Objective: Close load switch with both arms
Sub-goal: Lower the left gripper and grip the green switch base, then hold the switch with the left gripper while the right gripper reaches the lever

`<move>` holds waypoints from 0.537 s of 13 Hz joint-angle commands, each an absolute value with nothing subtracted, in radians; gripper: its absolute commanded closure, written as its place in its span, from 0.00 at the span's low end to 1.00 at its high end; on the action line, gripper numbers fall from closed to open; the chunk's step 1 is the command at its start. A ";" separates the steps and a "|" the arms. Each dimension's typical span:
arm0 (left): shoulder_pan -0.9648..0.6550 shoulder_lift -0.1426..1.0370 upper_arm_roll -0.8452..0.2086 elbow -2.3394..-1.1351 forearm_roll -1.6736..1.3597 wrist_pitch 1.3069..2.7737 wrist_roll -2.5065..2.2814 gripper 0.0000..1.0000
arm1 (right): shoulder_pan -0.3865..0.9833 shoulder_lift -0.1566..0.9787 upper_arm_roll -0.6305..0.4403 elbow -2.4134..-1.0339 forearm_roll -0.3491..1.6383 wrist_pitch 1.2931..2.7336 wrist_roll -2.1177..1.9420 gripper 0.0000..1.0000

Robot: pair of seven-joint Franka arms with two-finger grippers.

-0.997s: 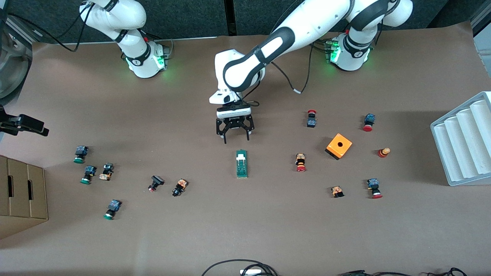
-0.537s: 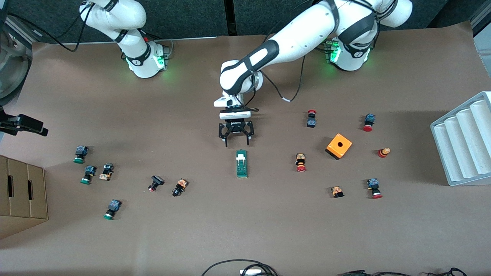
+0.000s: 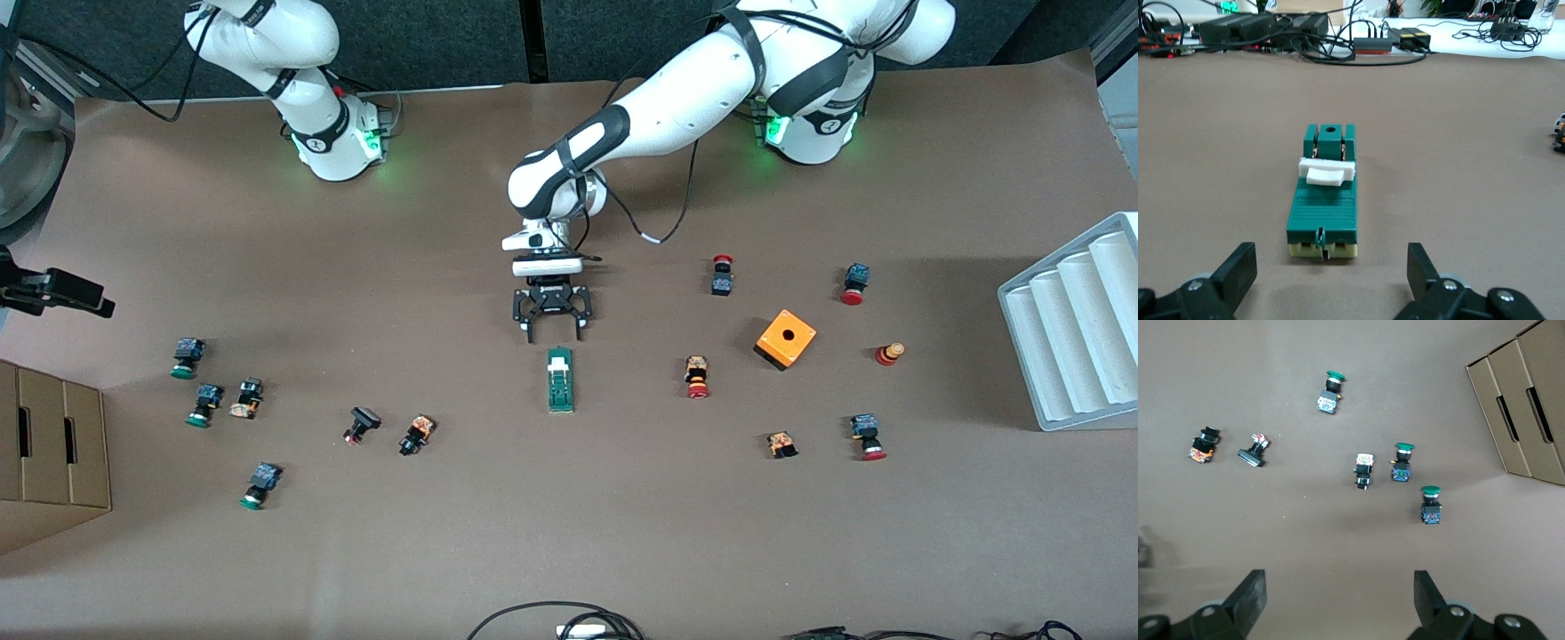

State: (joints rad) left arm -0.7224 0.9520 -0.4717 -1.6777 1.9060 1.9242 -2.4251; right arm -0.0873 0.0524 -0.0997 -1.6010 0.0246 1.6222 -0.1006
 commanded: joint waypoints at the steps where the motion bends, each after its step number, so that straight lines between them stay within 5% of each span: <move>1: -0.735 1.009 -0.468 -1.654 1.983 1.856 -2.456 0.02 | -0.051 0.078 -0.091 -1.595 0.020 1.624 -0.080 0.00; 7: -0.753 1.025 -0.465 -1.643 1.996 1.844 -2.502 0.13 | 0.147 0.129 -0.087 -1.586 0.130 1.657 0.309 0.00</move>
State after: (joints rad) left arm -0.7324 1.0021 -0.4711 -1.6692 1.9769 1.8563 -2.4853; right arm 0.1060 0.0970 -0.0808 -1.6013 0.0997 1.6312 0.1960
